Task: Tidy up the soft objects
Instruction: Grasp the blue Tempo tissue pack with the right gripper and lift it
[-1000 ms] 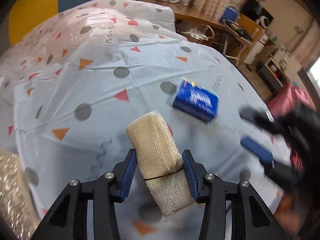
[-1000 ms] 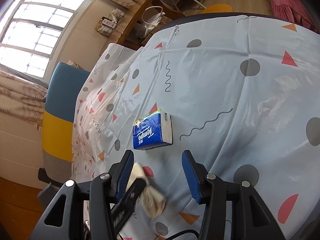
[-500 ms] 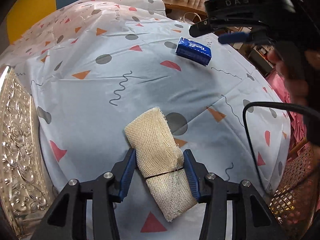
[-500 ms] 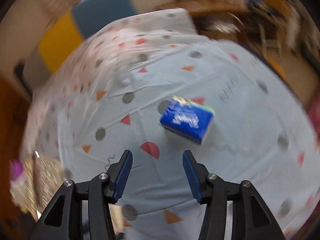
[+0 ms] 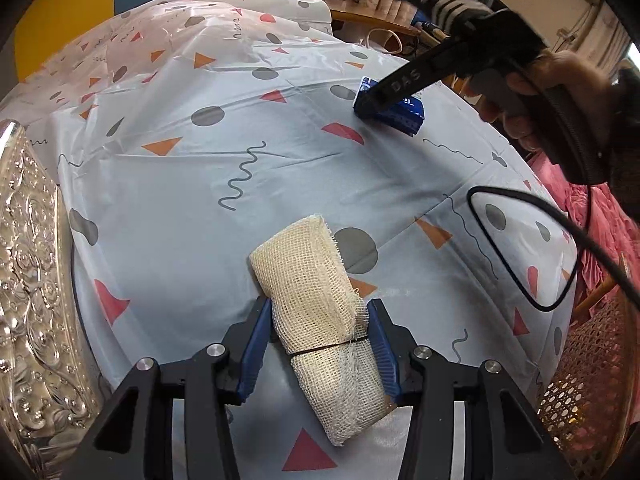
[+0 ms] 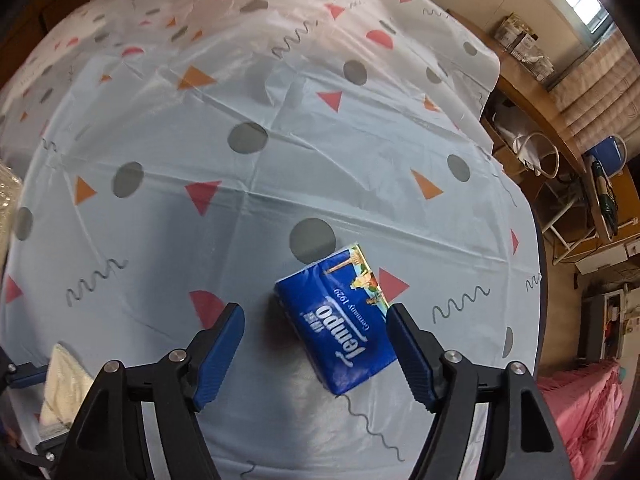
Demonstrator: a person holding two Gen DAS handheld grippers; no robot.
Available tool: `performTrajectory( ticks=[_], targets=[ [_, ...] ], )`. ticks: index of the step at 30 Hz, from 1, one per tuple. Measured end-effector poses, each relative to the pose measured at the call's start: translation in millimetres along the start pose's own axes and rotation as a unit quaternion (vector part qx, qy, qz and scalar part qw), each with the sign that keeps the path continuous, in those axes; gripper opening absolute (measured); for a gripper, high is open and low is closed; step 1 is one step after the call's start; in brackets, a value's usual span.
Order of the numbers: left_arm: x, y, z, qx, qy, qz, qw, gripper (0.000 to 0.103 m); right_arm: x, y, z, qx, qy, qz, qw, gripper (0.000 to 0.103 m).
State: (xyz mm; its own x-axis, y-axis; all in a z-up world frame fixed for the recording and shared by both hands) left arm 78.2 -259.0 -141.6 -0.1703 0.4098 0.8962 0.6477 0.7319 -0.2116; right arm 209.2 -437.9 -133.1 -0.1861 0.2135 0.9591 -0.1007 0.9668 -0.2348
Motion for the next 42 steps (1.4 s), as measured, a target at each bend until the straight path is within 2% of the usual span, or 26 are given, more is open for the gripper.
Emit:
performTrajectory(
  ticks=[2, 3, 4, 5, 6, 10, 12, 15, 17, 21, 22, 27, 34, 36, 37, 38, 42],
  targets=[
    [0.3, 0.7, 0.2, 0.002, -0.002, 0.002, 1.0, 0.049, -11.4, -2.7, -0.9, -0.004, 0.009, 0.008, 1.0, 0.075],
    [0.7, 0.3, 0.3, 0.002, -0.003, 0.002, 1.0, 0.049, -13.1, -3.8, -1.1, -0.009, 0.003, 0.008, 1.0, 0.077],
    [0.8, 0.0, 0.3, 0.0, -0.004, 0.001, 1.0, 0.049, -12.2, -6.4, -0.2, -0.026, -0.008, 0.001, 1.0, 0.075],
    [0.8, -0.5, 0.3, -0.002, -0.007, 0.0, 1.0, 0.049, -10.7, -8.6, 1.0, -0.042, -0.016, -0.001, 0.999, 0.071],
    [0.6, -0.5, 0.1, -0.003, -0.009, -0.001, 1.0, 0.049, -7.4, -10.8, 2.7, -0.054, -0.025, 0.008, 0.998, 0.056],
    [1.0, -1.5, 1.3, -0.007, -0.015, -0.004, 0.9998, 0.049, 15.3, 3.2, 13.5, -0.083, -0.048, -0.019, 0.995, 0.04],
    [1.5, -2.1, 1.7, -0.009, -0.018, -0.005, 0.9998, 0.049, 26.9, 18.7, 21.0, -0.091, -0.055, -0.031, 0.994, 0.039],
    [3.0, -3.7, 3.7, -0.014, -0.017, -0.014, 0.9997, 0.049, 32.3, 50.2, 36.7, -0.091, -0.039, -0.103, 0.99, 0.04],
    [5.8, -2.7, 5.7, -0.007, -0.01, -0.016, 0.9998, 0.049, 35.5, 64.2, 44.5, -0.086, -0.049, -0.118, 0.988, 0.043],
    [11.3, 1.4, 12.6, -0.002, -0.007, -0.021, 0.9997, 0.048, 40.2, 76.9, 53.9, -0.072, -0.057, -0.156, 0.984, 0.057],
    [12.0, 2.1, 14.0, -0.002, -0.006, -0.023, 0.9997, 0.048, 42.9, 75.5, 54.9, -0.064, -0.061, -0.157, 0.984, 0.062],
    [13.9, 6.0, 18.0, 0.008, -0.009, -0.023, 0.9997, 0.048, 60.0, 86.7, 57.2, 0.013, -0.054, -0.147, 0.988, 0.075],
    [15.5, 4.7, 22.7, 0.002, -0.018, -0.032, 0.9993, 0.049, 51.2, 108.8, 51.4, 0.072, -0.027, -0.106, 0.991, 0.075],
    [15.1, 4.4, 23.2, -0.001, -0.022, -0.036, 0.9991, 0.049, 37.6, 110.3, 49.6, 0.059, -0.01, -0.078, 0.995, 0.075],
    [15.1, 4.0, 23.5, -0.003, -0.023, -0.038, 0.999, 0.049, 28.8, 108.0, 50.2, 0.039, 0.004, -0.065, 0.997, 0.061],
    [15.1, 3.7, 23.6, -0.005, -0.024, -0.04, 0.9989, 0.049, 23.3, 105.3, 51.5, 0.018, 0.01, -0.059, 0.998, 0.052],
    [19.3, 3.3, 22.2, -0.003, -0.031, -0.043, 0.9986, 0.046, 23.7, 88.0, 56.6, -0.072, -0.042, -0.052, 0.995, 0.052]
  ],
)
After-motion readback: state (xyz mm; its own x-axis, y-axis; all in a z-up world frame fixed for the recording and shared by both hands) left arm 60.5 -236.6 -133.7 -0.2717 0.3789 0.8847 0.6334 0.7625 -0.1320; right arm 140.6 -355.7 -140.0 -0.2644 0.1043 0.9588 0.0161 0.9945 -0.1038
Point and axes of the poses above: each gripper's, at about its wrist camera, not at the fingertips, and x roughly against the way its jaws point, y to its left, z to its underside, the point moved 5 cm from there along -x, roughly the way its jaws point, and after that the axes turned 5 degrees about y, right-handed, at the moved point
